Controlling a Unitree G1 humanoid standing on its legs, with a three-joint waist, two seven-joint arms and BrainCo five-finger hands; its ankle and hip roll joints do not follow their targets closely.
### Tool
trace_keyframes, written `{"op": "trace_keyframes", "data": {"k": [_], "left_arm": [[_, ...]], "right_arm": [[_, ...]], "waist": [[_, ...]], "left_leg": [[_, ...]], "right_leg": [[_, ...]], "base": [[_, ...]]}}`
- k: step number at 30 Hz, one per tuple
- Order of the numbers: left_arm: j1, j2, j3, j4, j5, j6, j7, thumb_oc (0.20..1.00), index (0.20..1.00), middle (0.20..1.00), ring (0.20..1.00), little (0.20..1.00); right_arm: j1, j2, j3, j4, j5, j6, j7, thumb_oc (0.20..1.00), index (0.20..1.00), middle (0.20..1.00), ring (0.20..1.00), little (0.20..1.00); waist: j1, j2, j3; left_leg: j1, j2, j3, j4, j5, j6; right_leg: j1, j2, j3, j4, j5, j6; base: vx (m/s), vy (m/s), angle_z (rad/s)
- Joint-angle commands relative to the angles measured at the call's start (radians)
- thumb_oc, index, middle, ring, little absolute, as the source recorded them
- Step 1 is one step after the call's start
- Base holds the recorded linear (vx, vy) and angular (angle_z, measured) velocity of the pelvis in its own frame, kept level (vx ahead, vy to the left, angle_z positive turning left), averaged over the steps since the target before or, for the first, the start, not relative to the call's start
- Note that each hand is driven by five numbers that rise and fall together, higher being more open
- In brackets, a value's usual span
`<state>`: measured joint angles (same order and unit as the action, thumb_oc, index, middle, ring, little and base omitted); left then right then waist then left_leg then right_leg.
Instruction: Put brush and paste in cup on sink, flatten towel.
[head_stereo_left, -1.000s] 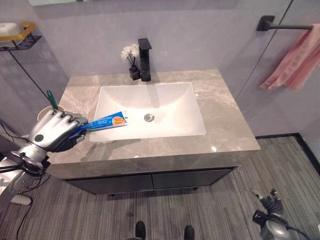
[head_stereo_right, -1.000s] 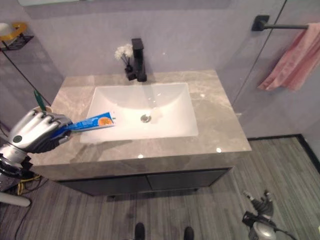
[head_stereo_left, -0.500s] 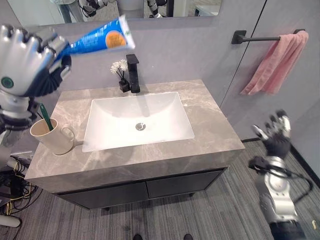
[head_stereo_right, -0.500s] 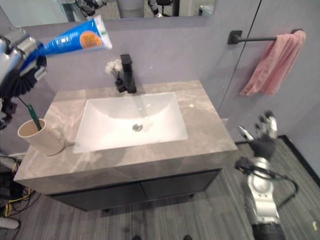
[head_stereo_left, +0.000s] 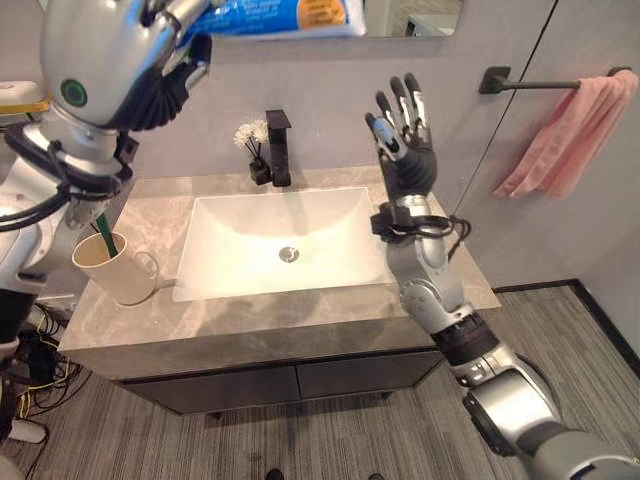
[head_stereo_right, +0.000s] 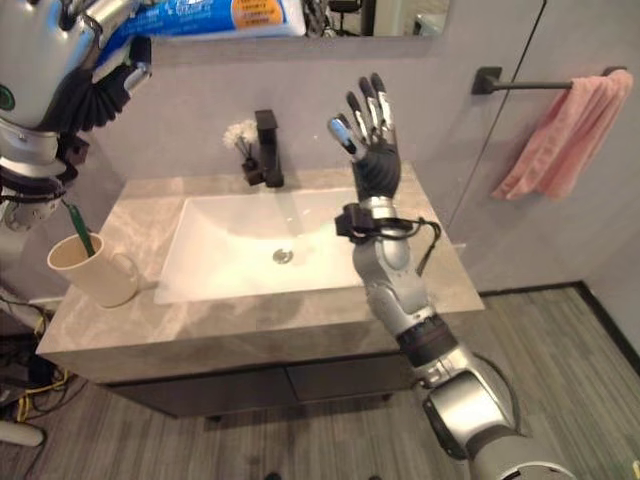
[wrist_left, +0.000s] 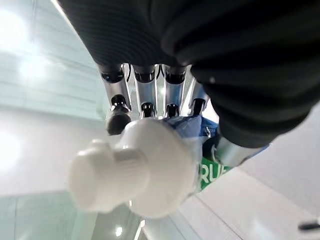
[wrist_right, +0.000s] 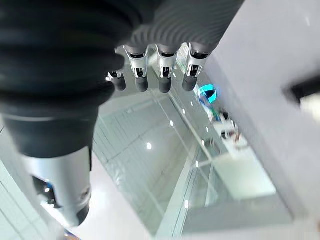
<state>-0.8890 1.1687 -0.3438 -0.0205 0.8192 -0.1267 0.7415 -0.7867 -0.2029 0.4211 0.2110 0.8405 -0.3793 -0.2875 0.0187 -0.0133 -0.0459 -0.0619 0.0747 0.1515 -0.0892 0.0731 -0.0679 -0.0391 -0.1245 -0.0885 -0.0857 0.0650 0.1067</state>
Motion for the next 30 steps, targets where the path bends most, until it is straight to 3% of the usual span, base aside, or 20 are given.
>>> {"op": "trace_keyframes", "data": {"k": [1,14,30], "left_arm": [[-0.179,0.014,-0.043,0.057,-0.079,0.063,0.054,0.200,0.200,0.200,0.200,0.200],[-0.305,-0.017,-0.195,0.114,-0.082,0.063,0.054,0.200,0.200,0.200,0.200,0.200],[-0.173,-0.024,-0.147,0.110,-0.078,0.033,0.031,0.200,0.200,0.200,0.200,0.200]], "right_arm": [[-0.157,0.012,-0.002,0.022,0.057,-0.072,0.033,1.000,1.000,1.000,1.000,1.000],[-0.295,0.095,0.038,0.026,0.083,-0.101,0.047,1.000,1.000,1.000,1.000,1.000],[-0.308,0.117,0.027,-0.084,-0.032,-0.130,-0.009,1.000,1.000,1.000,1.000,1.000]], "waist": [[0.031,-0.047,-0.029],[0.035,-0.059,-0.031],[0.031,-0.051,-0.036]], "left_leg": [[0.000,0.054,-0.017,0.002,-0.010,-0.046],[-0.009,0.050,-0.024,0.002,-0.008,-0.044],[0.001,0.050,-0.021,0.002,-0.012,-0.041]], "right_leg": [[-0.013,-0.098,-0.010,-0.002,0.064,0.079],[-0.017,-0.097,-0.015,-0.002,0.064,0.077],[-0.012,-0.096,-0.015,-0.002,0.058,0.074]], "base": [[0.00,0.000,0.00],[0.00,0.000,0.00],[0.00,0.000,0.00]]}}
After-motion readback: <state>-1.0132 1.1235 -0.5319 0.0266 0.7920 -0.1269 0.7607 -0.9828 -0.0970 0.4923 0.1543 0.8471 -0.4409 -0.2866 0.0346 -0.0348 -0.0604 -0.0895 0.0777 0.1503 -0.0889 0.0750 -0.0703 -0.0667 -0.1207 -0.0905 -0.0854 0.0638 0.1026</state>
